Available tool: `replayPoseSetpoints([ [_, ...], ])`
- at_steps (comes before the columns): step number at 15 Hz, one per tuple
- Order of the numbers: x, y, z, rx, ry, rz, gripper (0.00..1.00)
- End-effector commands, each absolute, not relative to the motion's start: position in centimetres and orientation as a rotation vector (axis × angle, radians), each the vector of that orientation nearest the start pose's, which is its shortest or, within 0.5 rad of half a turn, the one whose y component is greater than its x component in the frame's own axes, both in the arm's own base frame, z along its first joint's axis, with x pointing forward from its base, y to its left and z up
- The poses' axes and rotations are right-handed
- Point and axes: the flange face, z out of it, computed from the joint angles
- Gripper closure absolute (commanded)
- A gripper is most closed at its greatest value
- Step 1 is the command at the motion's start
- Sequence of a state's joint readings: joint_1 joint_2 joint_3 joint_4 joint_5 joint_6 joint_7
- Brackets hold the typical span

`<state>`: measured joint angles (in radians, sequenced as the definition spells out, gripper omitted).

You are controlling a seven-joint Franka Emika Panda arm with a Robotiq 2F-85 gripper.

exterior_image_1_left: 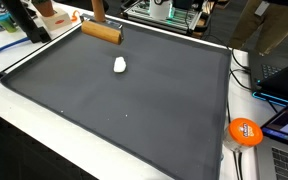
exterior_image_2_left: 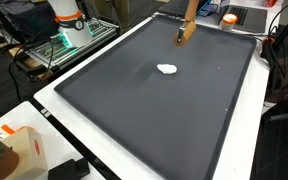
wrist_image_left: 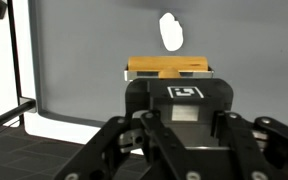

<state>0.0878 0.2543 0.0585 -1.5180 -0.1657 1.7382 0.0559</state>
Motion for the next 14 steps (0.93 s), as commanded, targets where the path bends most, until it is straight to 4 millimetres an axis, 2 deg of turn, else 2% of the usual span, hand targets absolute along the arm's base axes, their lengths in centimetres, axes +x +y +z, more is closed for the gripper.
replayPoseSetpoints([
  [1,65.0,7.2,50.5,-3.258,-0.227,0.068,0.78],
  [6,66.5,7.7,48.7,-3.250,-0.243,0.154,0.78],
  [9,67.1,8.0,48.6,-3.247,-0.216,0.180,0.78],
  [10,66.7,7.8,48.0,-3.264,-0.229,0.152,0.53],
  [13,67.1,7.9,48.1,-3.262,-0.225,0.159,0.53],
  [14,67.3,8.0,47.6,-3.259,-0.224,0.175,0.78],
])
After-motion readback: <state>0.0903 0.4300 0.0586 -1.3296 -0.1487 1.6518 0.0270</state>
